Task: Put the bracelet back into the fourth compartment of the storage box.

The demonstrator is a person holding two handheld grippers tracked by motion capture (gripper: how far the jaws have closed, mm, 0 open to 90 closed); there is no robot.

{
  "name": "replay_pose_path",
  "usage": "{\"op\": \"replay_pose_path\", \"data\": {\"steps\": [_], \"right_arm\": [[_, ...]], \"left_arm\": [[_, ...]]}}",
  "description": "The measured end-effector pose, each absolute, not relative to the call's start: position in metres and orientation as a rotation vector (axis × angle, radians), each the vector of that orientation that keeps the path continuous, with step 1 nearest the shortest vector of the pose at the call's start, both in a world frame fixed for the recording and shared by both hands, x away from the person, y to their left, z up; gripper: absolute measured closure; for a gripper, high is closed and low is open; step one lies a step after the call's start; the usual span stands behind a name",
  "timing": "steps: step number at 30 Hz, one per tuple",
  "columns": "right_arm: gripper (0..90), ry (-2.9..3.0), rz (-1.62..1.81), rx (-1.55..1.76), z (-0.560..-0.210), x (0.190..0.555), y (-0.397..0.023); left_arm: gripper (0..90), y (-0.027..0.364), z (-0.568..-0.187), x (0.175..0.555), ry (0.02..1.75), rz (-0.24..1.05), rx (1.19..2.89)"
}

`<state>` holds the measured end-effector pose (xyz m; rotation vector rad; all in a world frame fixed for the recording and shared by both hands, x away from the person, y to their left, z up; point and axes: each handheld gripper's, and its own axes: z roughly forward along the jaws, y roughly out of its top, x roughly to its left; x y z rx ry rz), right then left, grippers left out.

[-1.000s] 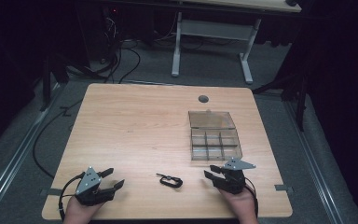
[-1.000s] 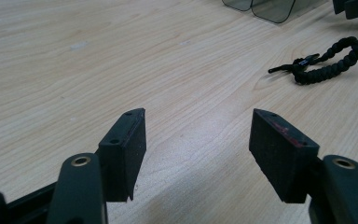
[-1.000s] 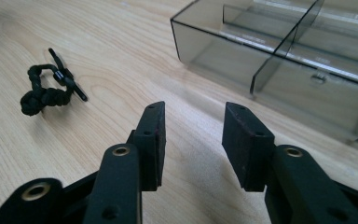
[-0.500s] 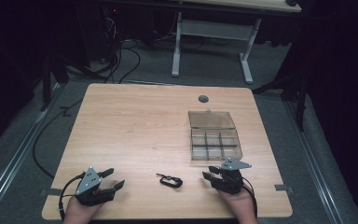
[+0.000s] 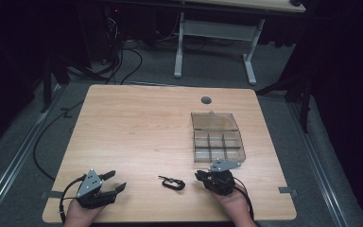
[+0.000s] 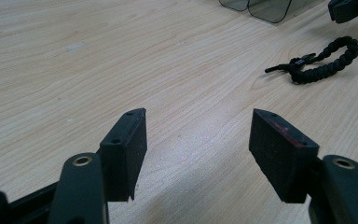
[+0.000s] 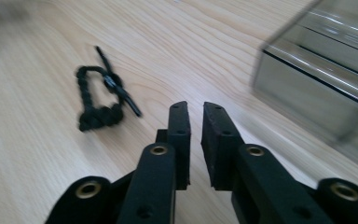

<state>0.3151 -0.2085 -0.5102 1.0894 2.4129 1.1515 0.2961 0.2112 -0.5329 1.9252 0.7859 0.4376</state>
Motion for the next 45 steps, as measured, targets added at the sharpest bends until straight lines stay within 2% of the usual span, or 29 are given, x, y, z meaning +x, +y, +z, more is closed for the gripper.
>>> {"op": "replay_pose_path", "data": {"steps": [7,14,20,33,45], "right_arm": [[88.9,2.481,1.18,1.011,-0.502,0.318,-0.179],[89.1,2.563,1.138,0.913,-0.505,0.317,-0.146],[88.8,2.59,1.09,0.89,-0.515,0.317,-0.137],[88.9,2.583,1.071,0.928,-0.524,0.315,-0.152],[88.9,2.5,1.07,1.056,-0.524,0.311,-0.199]], "left_arm": [[37.1,0.211,-0.533,0.297,0.787,0.431,1.927],[37.1,0.212,-0.533,0.296,0.785,0.431,1.923],[37.0,0.212,-0.533,0.296,0.784,0.43,1.924],[37.0,0.212,-0.533,0.297,0.788,0.428,1.926],[37.1,0.212,-0.533,0.297,0.789,0.428,1.927]]}}
